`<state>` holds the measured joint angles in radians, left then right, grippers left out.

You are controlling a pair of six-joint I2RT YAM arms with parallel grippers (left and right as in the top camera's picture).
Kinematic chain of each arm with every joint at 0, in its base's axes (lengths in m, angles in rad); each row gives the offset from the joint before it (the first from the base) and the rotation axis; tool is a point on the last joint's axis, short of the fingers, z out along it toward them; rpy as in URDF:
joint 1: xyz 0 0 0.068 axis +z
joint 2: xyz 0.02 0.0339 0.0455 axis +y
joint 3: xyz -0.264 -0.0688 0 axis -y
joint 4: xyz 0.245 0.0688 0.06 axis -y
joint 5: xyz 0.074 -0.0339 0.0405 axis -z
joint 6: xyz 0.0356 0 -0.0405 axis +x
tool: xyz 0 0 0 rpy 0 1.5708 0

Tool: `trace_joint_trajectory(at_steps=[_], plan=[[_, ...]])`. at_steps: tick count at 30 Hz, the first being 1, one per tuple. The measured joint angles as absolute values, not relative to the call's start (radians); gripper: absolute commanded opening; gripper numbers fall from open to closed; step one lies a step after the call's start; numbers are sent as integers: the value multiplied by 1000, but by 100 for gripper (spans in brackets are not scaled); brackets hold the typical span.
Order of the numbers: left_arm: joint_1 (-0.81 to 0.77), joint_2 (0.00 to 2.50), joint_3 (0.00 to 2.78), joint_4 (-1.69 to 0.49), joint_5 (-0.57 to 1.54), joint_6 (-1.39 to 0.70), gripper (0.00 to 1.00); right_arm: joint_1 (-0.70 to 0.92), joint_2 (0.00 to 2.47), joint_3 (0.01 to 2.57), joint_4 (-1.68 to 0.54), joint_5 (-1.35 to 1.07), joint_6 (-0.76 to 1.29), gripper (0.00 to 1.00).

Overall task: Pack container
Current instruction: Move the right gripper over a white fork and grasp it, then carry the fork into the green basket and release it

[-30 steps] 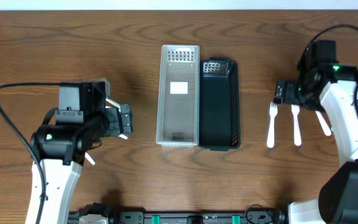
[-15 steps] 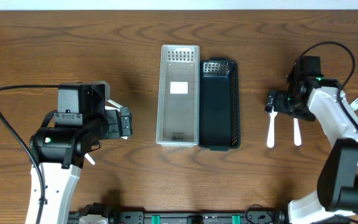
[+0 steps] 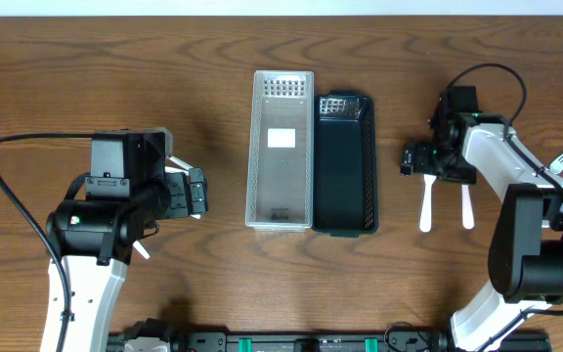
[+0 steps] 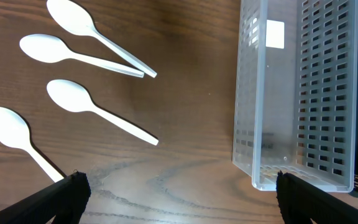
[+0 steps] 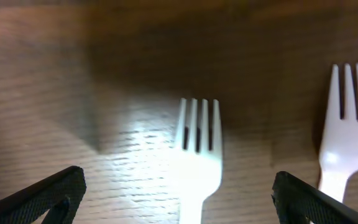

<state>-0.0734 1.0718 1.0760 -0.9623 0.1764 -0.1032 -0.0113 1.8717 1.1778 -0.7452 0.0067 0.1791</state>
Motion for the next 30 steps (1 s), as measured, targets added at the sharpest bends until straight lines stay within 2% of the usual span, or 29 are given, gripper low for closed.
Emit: trace_joint_trajectory(at_steps=[5,15,23,28,30], plan=[[-73,1072,1076,-962,176,-103,98,-9,1886,1179,-739,3,179,91],[-73,1072,1076,-963,176,-103,98,-9,1928,1186,-722,12,179,88],[-73,1072,1076,-969,176,-103,98,-9,1938,1200,-718,18,178,59],[-73,1072,1076,-969,176,-103,98,-9,1940,1203,-729,17,178,47],[-73,1072,1076,-969,176,-103,98,-9,1940,1203,-735,16,179,46]])
